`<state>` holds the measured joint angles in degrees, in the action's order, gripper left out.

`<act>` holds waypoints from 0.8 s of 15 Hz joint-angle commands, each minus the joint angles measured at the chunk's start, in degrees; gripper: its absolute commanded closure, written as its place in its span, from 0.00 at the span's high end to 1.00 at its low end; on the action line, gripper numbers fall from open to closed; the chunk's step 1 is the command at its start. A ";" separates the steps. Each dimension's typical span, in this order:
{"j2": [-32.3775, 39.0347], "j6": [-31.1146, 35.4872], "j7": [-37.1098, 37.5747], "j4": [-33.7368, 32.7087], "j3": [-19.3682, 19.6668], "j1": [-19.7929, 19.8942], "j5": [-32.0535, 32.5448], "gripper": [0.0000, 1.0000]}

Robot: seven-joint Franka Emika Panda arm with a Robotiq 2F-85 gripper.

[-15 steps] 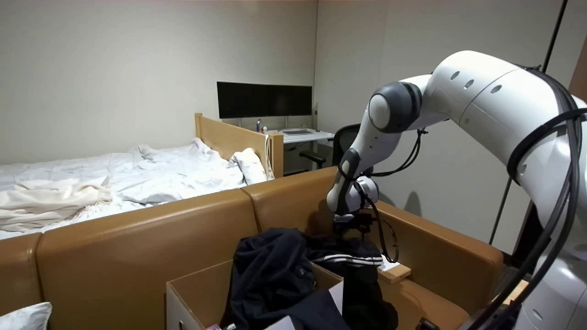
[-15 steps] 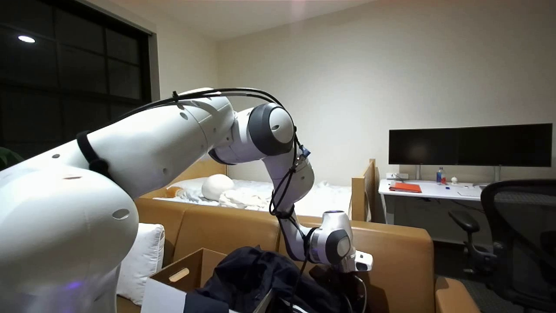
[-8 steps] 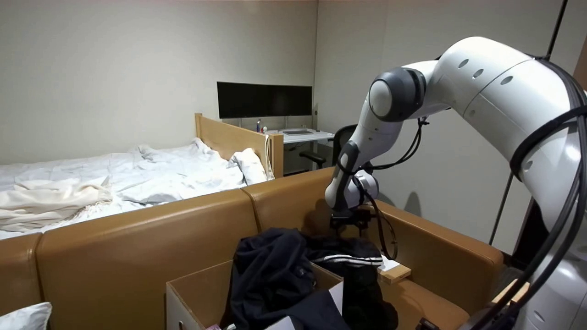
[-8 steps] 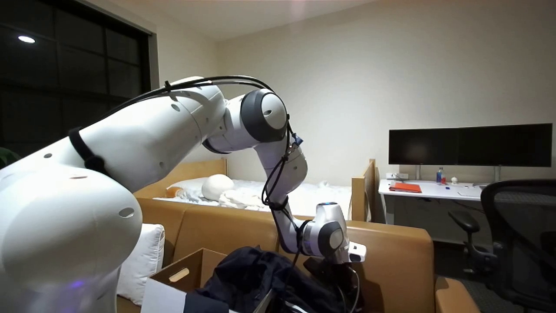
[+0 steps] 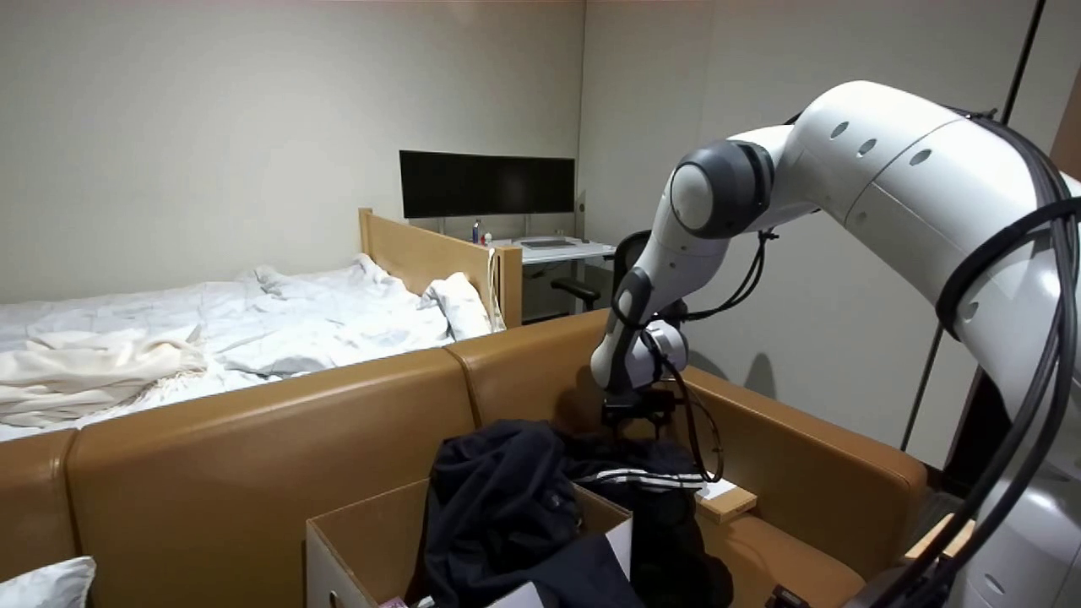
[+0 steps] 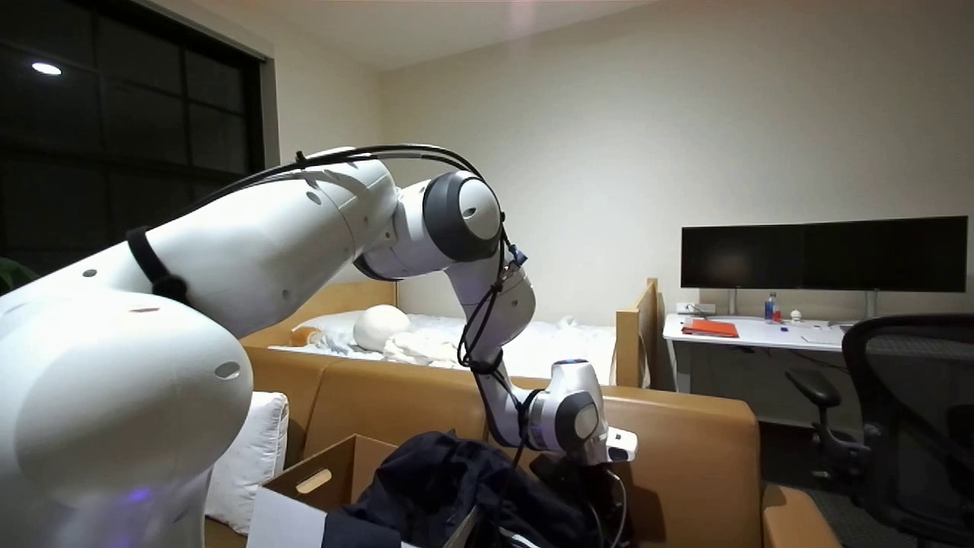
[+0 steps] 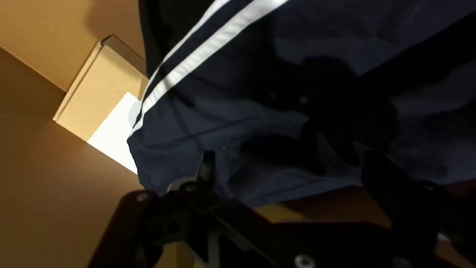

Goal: Pick up the black cloth from the sofa and put it in the box

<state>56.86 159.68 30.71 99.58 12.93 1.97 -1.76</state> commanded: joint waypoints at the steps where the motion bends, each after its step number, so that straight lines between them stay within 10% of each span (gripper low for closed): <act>1: 0.79 -1.14 -2.10 -1.75 0.74 -0.30 -2.61 1.00; 12: 6.13 -9.82 -1.26 -10.65 0.79 1.42 -4.30 1.00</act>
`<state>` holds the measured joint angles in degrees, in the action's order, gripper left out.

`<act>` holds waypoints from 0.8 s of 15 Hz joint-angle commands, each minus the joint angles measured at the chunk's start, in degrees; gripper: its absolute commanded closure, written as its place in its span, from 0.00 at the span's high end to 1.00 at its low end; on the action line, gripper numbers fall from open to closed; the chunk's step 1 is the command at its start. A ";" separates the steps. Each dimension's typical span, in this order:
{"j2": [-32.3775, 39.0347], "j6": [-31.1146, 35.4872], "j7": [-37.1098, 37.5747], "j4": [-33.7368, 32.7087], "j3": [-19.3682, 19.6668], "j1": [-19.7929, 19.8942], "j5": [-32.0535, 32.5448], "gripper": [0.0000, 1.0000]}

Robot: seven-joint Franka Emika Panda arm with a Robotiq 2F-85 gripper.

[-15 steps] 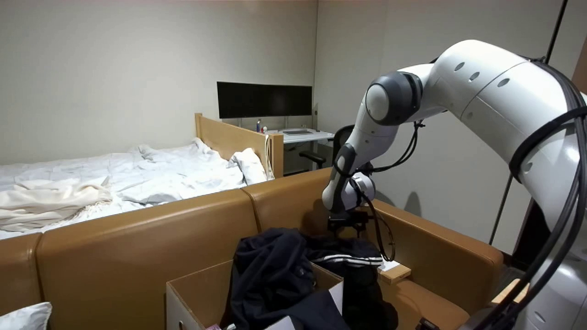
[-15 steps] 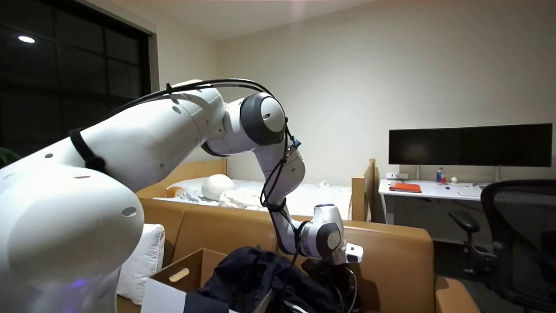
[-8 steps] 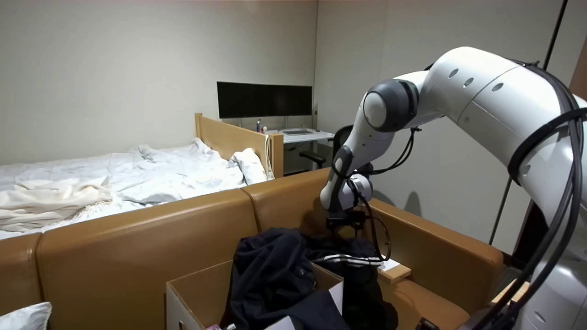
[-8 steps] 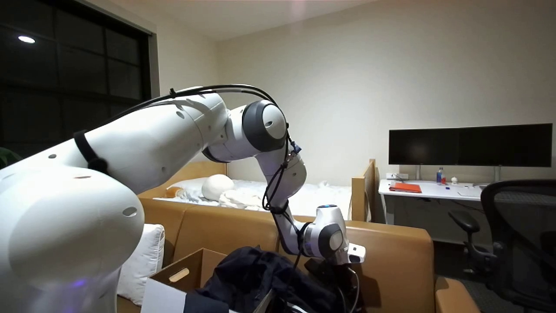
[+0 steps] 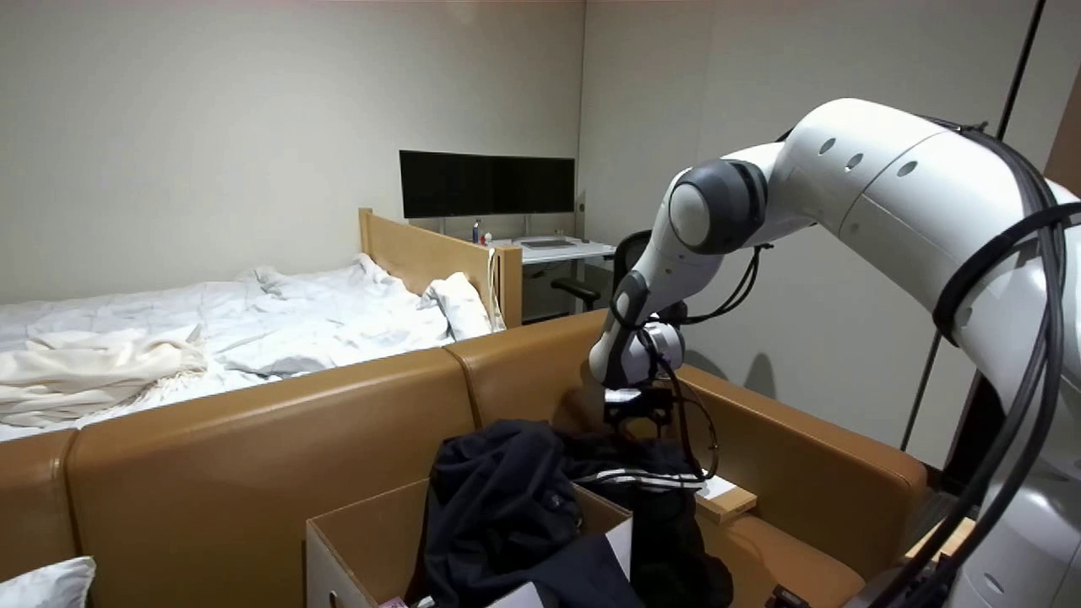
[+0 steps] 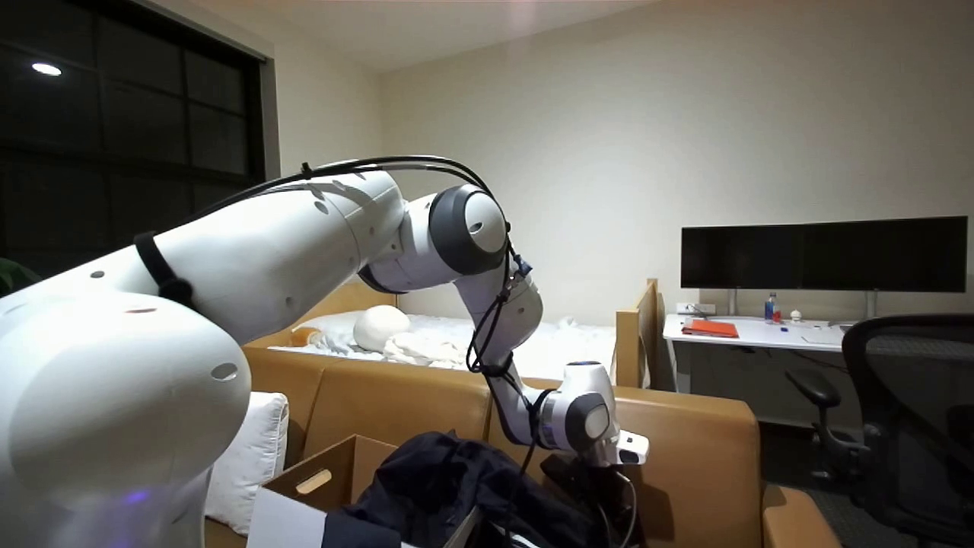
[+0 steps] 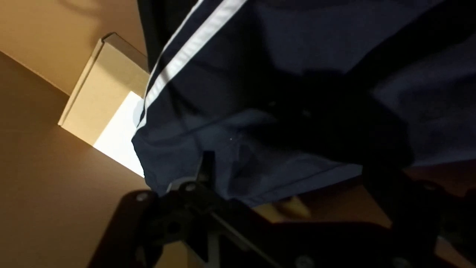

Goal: Pick up the black cloth from the sofa and put it in the box

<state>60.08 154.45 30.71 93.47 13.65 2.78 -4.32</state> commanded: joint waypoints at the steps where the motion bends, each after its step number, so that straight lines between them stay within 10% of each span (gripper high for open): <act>1: 3.82 -6.08 -1.05 -5.91 0.09 0.70 -1.66 1.00; 12: 10.12 -15.19 -0.74 -16.77 -0.08 1.23 -0.95 1.00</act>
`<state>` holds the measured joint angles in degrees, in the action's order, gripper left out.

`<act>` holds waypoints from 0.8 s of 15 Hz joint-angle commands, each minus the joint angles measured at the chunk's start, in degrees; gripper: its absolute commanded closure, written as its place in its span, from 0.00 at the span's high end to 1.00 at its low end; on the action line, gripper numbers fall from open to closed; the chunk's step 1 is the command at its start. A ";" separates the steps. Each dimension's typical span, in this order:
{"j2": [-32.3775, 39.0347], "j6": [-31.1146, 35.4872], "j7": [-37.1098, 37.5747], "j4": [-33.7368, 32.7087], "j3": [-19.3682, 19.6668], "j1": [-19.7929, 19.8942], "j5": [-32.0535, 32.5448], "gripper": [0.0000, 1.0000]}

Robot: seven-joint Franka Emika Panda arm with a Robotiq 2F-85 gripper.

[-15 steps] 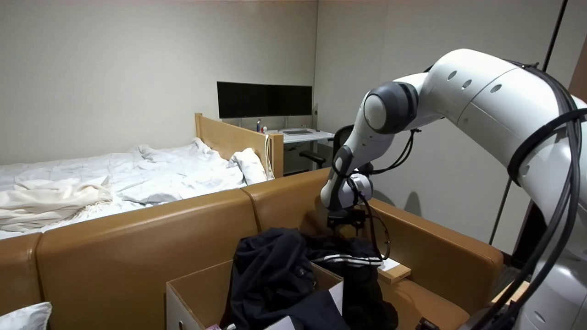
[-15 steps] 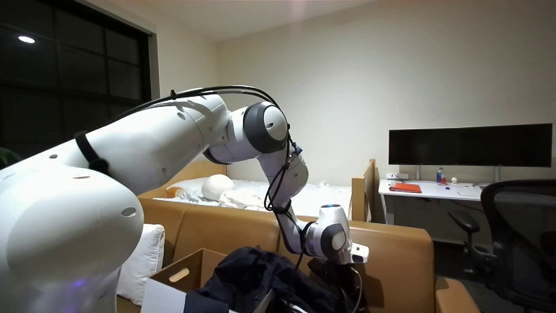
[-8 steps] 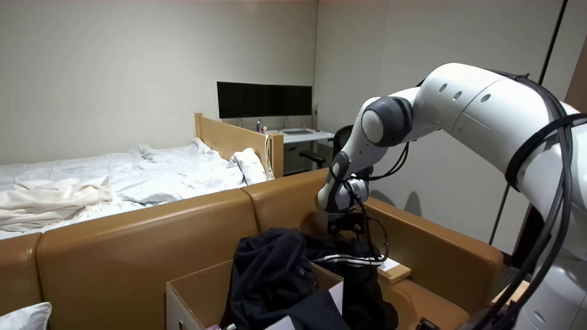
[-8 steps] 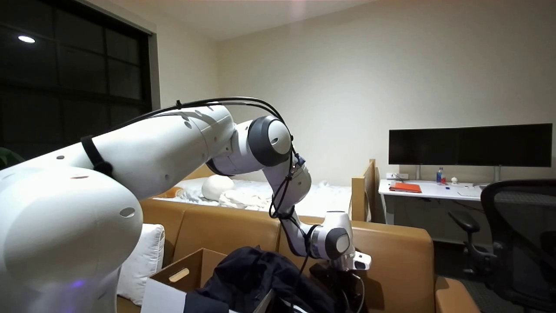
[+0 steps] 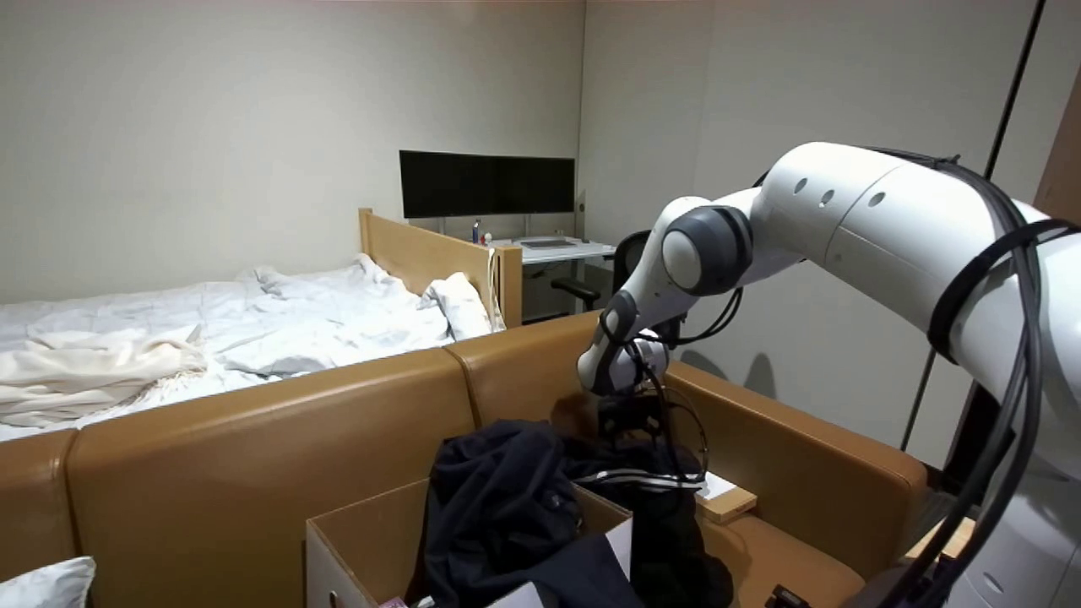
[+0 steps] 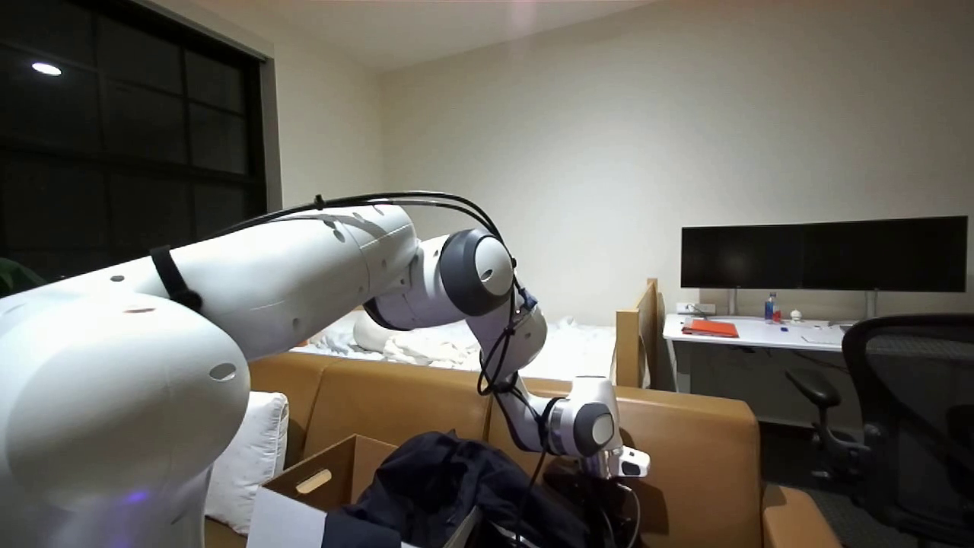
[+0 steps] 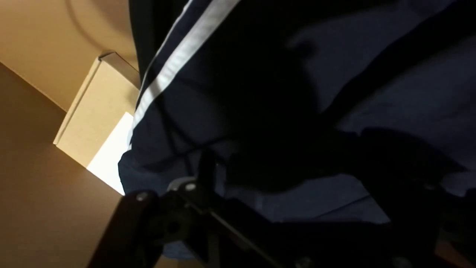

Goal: Pick up the black cloth from the sofa and put it in the box

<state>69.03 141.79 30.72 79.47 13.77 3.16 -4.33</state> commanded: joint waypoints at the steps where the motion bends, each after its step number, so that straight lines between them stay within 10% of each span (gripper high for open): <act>1: 1.43 -3.09 -0.80 -3.37 -0.27 0.97 -0.93 1.00; 3: 1.75 -3.89 -0.91 -4.28 -0.43 1.14 -0.90 0.98; 4: 1.91 -4.28 -1.07 -4.75 -0.56 1.27 -0.90 0.74; 12: 2.41 -5.40 -1.28 -6.36 -0.82 1.40 -0.77 0.29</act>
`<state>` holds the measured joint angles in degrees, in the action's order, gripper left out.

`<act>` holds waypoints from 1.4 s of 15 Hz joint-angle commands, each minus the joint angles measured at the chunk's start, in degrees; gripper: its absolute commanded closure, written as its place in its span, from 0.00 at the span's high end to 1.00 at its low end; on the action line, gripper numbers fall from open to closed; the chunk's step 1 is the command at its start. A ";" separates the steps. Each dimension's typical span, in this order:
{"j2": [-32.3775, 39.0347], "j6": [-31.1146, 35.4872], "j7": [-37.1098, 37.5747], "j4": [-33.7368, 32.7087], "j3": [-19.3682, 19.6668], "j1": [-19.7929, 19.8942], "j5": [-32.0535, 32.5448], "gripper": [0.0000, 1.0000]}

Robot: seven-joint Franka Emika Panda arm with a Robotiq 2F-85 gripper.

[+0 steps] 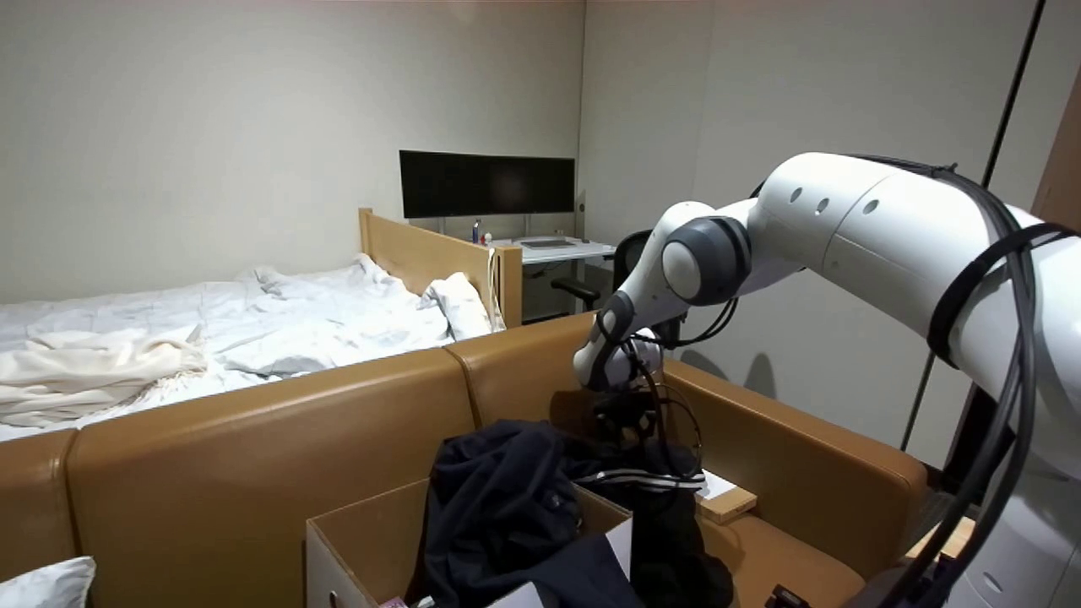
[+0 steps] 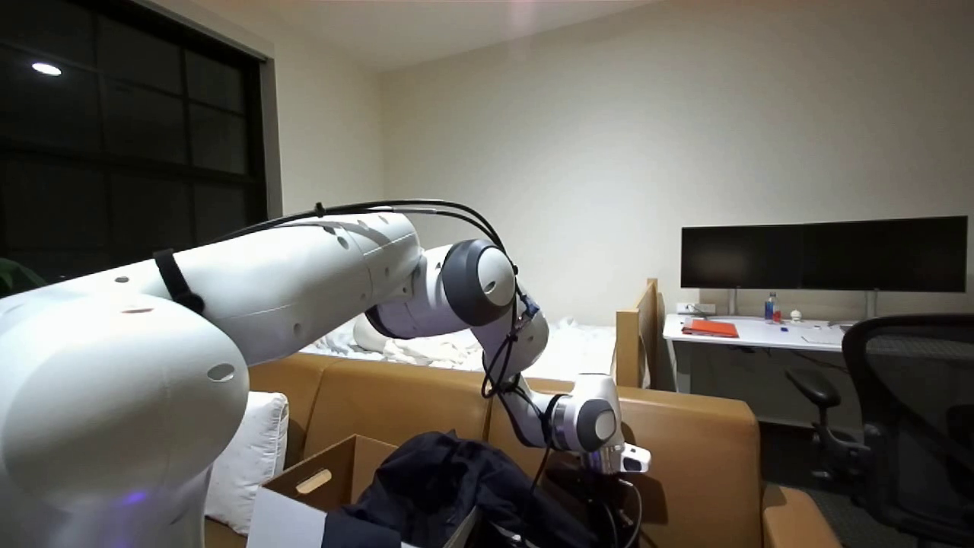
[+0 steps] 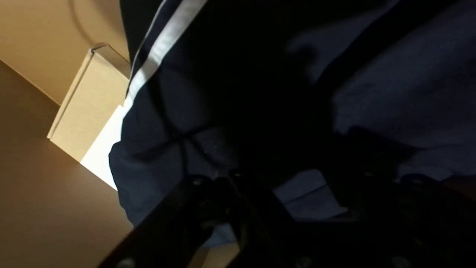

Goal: Pick up the black cloth from the sofa and put it in the box

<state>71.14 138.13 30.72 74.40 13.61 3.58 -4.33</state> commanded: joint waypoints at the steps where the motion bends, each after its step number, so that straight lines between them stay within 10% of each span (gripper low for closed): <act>1: 0.36 -1.90 -1.34 -1.46 -0.70 1.02 -0.78 0.22; 5: 0.44 -4.27 -1.20 -2.67 -0.94 1.43 -1.04 0.00; 13: -6.59 -9.66 -0.38 0.47 -0.70 1.07 -1.01 0.00; 21: -25.73 -0.04 5.54 18.15 0.10 -5.83 -0.09 0.00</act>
<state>54.29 133.02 33.23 81.59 13.49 0.83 -4.34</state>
